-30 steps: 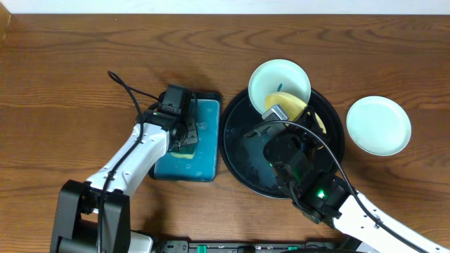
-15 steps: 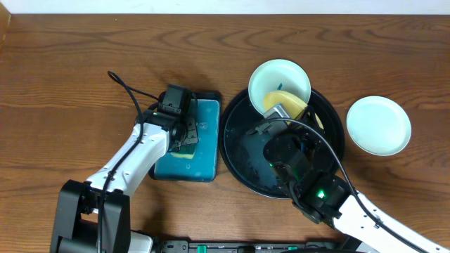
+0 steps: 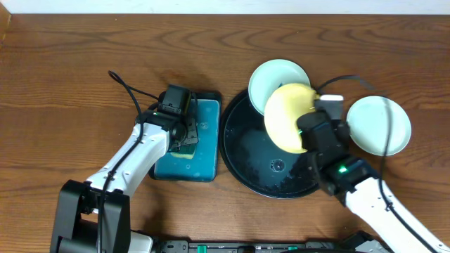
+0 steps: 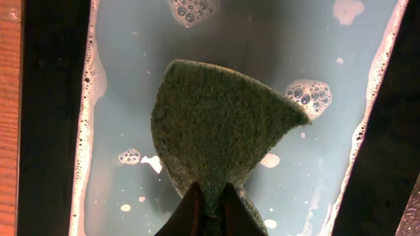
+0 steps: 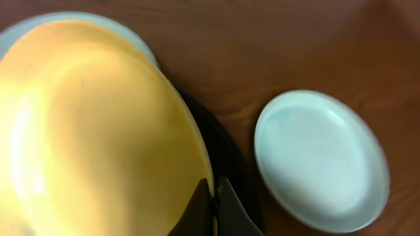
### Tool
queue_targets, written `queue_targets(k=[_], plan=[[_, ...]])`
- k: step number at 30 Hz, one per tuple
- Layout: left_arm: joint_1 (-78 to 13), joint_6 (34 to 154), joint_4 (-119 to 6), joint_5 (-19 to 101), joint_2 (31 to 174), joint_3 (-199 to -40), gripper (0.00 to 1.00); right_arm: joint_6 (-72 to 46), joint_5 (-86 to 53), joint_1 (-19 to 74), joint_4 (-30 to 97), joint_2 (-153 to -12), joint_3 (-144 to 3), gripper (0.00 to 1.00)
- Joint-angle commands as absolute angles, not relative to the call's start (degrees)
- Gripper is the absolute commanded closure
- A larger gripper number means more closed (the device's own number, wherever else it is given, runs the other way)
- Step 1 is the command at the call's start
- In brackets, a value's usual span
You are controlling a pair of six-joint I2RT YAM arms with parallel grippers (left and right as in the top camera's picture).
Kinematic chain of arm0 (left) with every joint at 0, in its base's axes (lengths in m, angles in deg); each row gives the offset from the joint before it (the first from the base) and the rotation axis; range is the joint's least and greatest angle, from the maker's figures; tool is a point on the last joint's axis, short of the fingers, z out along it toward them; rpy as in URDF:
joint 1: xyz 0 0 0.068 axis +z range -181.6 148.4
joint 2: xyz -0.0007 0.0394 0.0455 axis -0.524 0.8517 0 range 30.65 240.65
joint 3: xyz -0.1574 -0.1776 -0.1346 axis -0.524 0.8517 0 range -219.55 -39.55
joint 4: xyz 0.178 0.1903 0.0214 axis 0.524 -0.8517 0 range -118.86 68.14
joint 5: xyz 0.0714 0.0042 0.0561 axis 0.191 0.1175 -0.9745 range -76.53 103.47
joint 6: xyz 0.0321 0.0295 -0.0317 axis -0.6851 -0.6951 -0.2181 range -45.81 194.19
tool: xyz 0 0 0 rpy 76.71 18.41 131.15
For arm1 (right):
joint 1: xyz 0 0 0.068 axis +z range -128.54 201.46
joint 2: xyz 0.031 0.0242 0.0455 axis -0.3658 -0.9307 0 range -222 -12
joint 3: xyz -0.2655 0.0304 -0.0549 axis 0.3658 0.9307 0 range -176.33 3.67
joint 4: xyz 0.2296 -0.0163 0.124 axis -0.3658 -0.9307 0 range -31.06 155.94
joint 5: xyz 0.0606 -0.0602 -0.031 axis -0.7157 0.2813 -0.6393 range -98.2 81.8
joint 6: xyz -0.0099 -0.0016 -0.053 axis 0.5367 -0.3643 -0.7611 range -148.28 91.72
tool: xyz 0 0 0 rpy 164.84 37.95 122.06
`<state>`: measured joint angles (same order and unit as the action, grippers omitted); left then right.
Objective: Clean dirty plates on tray and stack at the side
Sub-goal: 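Move the yellow plate right and stack it on the pale plate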
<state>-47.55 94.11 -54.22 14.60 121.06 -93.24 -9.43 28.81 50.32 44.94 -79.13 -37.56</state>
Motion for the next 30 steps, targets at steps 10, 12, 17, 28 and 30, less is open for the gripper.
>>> queue_targets(k=[10,12,17,28,30], plan=[[-47.4,92.2,-54.2,14.3,121.2,-92.9,0.93,6.2,1.7,21.4,46.2,-79.2,-37.5,0.99],[-47.4,92.2,-54.2,14.3,121.2,-92.9,0.93,9.7,-0.4,16.2,45.0,-79.2,-37.5,0.99],[-47.4,92.2,-54.2,14.3,121.2,-92.9,0.93,10.9,-1.1,6.8,44.3,-79.4,-37.5,0.99],[-47.4,92.2,-54.2,14.3,121.2,-92.9,0.93,10.9,-0.8,-5.3,45.3,-88.8,-37.5,0.99],[-47.4,92.2,-54.2,14.3,121.2,-92.9,0.93,10.9,-0.9,-6.3,46.3,-91.0,-37.5,0.99]])
